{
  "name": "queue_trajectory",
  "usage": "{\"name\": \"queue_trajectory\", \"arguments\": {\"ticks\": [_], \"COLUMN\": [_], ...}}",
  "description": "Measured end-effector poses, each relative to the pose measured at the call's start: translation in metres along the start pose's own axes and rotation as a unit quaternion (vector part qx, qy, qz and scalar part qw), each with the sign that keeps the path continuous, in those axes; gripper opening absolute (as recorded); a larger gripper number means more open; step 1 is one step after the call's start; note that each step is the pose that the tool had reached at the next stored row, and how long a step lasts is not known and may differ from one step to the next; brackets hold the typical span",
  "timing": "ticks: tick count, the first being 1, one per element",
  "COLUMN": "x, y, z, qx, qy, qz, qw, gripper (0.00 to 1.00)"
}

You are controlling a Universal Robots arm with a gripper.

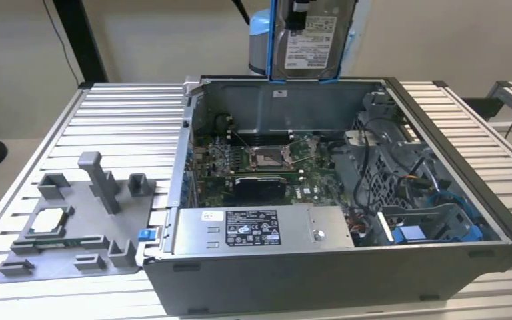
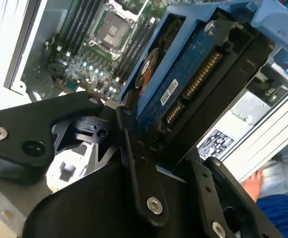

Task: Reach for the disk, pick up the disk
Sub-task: 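Pick up the disk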

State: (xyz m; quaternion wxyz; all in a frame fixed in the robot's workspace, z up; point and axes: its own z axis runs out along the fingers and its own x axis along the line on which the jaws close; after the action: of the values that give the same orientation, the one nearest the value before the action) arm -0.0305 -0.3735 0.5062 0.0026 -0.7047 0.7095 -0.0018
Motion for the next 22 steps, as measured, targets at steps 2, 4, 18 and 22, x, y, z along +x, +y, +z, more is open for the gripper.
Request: {"name": "queue_trajectory", "arguments": {"ticks": [2,4,18,22], "x": [-0.0001,-0.0001,-0.0006,-0.0007], "y": [-0.0093,-0.0181,-0.0822,-0.0859], "z": [0.0,0.0001,0.0005,0.0005], "qx": [0.0,0.0,0.0,0.0], "qy": [0.0001,0.0,0.0,0.0], "qz": [0.0,0.0,0.0,0.0], "qw": [1.0,1.0,1.0,1.0], "gripper": [0.0,0.0,0.0,0.0]}}
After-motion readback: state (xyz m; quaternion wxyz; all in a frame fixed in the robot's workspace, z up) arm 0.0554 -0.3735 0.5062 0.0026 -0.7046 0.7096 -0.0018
